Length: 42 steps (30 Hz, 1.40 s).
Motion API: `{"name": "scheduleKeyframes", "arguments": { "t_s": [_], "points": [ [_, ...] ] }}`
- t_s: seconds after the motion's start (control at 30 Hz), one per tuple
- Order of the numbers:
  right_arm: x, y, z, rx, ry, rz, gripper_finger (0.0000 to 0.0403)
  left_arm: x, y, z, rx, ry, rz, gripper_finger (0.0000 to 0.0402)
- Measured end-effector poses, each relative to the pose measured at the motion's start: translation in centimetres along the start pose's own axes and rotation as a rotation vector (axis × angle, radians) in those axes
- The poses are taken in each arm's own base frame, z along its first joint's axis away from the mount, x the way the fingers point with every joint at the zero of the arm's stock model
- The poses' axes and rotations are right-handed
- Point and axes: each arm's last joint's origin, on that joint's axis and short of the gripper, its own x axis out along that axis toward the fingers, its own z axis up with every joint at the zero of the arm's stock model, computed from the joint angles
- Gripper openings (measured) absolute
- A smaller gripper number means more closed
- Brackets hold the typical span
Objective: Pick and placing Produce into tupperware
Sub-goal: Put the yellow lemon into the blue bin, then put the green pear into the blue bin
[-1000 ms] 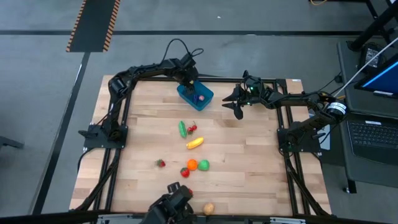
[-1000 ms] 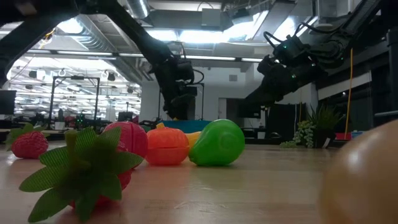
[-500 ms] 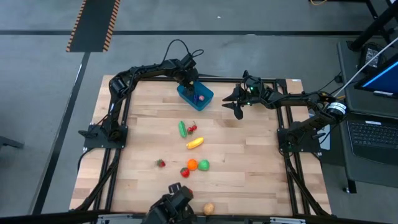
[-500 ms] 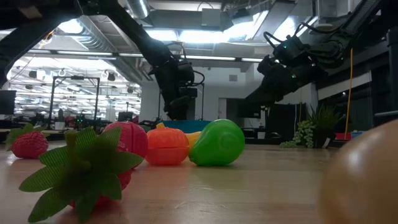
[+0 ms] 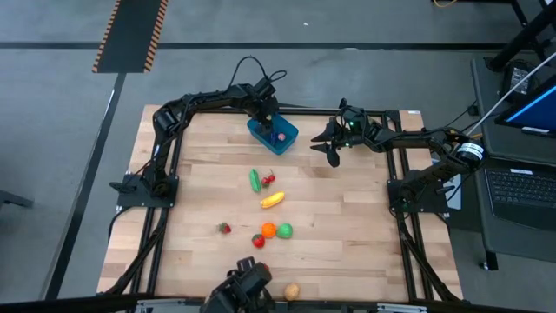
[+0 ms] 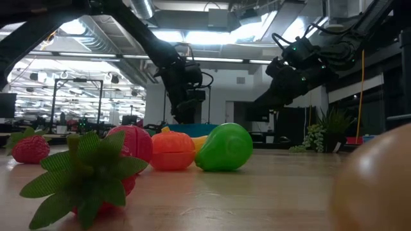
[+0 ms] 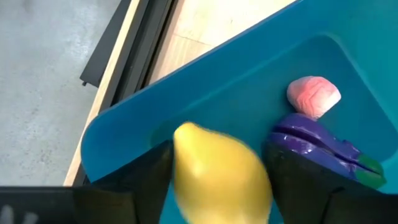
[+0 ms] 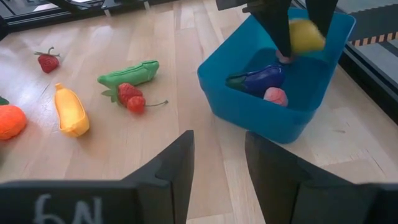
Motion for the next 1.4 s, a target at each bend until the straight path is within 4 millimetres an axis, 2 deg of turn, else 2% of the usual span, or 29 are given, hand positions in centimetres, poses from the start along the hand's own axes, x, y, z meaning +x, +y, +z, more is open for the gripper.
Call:
{"name": "scheduleKeyframes", "arguments": {
  "t_s": [0.1, 0.27, 0.4, 0.5, 0.63, 0.87, 1.03, 1.13, 1.2, 1.4],
  "points": [
    [0.0, 0.0, 0.0, 0.0, 0.0, 0.0, 0.0145, 0.0, -0.2, 0.1, 0.005, 0.001, -0.001, 0.0268],
    [0.0, 0.0, 0.0, 0.0, 0.0, 0.0, 0.0145, 0.0, -0.1, 0.1, 0.028, 0.022, 0.071, 0.0275],
    [0.0, 0.0, 0.0, -0.001, 0.0, 0.0, 0.0145, -1.3, 0.0, 0.0, 0.046, 0.081, 0.191, 0.0277],
    [0.0, 0.0, 0.0, -0.001, 0.0, 0.0, 0.0145, -3.2, -0.4, 0.2, 0.057, 0.112, 0.309, 0.0277],
    [0.0, 0.0, 0.0, -0.001, 0.0, 0.0, 0.0145, -6.4, -1.2, 1.1, 0.066, 0.035, 0.328, 0.0278],
    [0.0, 0.0, 0.0, -0.001, -0.001, 0.0, 0.0145, -12.5, -3.7, 2.1, 0.097, -0.216, 0.064, 0.0278],
    [0.0, 0.0, 0.1, -0.001, -0.009, -0.001, 0.0145, -16.9, -5.0, 1.7, 0.127, -0.317, -0.037, 0.0278],
    [0.0, 0.0, 0.1, -0.002, -0.009, 0.0, 0.0145, -18.7, -6.2, 0.7, 0.14, -0.36, -0.04, 0.0279],
    [0.1, 0.1, 0.1, -0.006, -0.009, 0.009, 0.0145, -19.3, -7.2, -0.4, 0.158, -0.4, -0.042, 0.0279],
    [0.3, 0.6, 0.2, -0.016, -0.007, 0.03, 0.0145, -18.4, -9.7, -6.4, 0.125, -0.562, -0.023, 0.0279]
  ]
}}
